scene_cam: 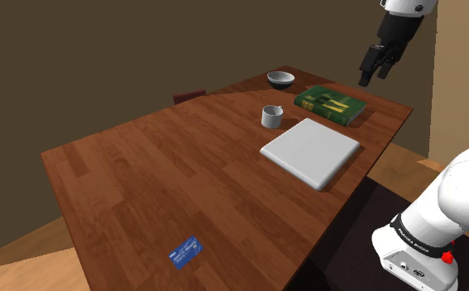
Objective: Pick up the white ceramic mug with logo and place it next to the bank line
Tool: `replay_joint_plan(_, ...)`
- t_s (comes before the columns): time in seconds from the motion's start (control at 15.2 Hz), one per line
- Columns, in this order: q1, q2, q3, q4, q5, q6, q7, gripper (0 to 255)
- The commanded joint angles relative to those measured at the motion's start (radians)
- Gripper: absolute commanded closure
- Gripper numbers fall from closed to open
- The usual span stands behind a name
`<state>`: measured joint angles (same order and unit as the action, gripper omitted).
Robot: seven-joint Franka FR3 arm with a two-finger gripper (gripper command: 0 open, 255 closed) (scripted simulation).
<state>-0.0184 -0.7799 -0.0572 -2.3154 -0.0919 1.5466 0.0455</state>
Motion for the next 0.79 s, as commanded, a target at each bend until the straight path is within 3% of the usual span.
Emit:
replay_joint_plan(0.0,0.000,0.000,0.000,0.000,0.000,0.000,0.000,0)
replay_joint_plan(0.73,0.008,0.355,-0.030,0.034,0.002,0.312,0.001,0)
